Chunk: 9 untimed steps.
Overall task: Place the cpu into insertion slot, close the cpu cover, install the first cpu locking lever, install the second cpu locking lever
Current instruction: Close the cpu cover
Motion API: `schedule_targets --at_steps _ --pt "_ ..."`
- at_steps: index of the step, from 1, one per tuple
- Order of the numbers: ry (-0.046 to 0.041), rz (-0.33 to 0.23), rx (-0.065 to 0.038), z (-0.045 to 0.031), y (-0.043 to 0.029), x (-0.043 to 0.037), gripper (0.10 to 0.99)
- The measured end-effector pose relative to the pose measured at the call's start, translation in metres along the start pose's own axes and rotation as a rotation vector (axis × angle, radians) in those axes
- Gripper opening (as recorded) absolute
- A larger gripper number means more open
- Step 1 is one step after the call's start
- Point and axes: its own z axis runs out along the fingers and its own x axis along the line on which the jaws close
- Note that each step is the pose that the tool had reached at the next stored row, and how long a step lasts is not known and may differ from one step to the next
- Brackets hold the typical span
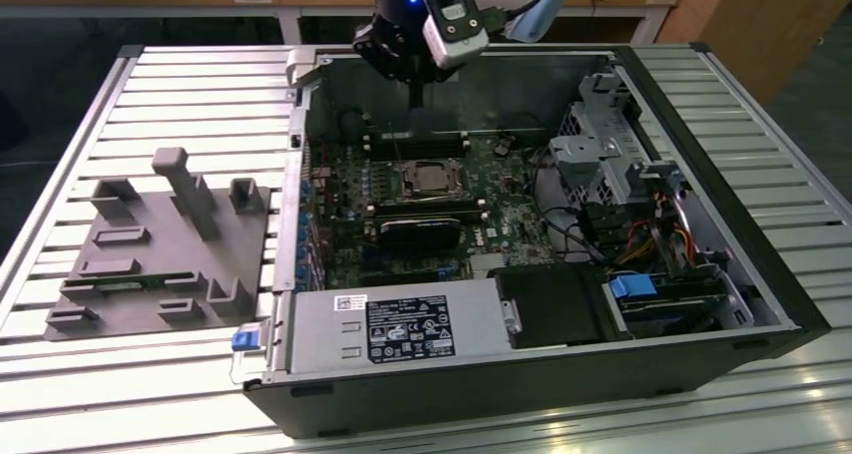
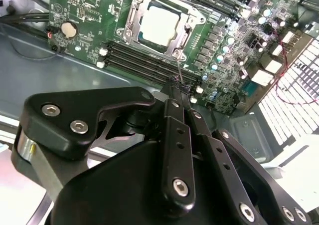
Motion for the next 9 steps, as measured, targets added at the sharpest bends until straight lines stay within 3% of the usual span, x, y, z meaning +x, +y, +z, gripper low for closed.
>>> schedule_targets --at_steps 9 --pt "-0.0003 0.000 0.003 0.0122 -0.0020 0.0022 0.106"
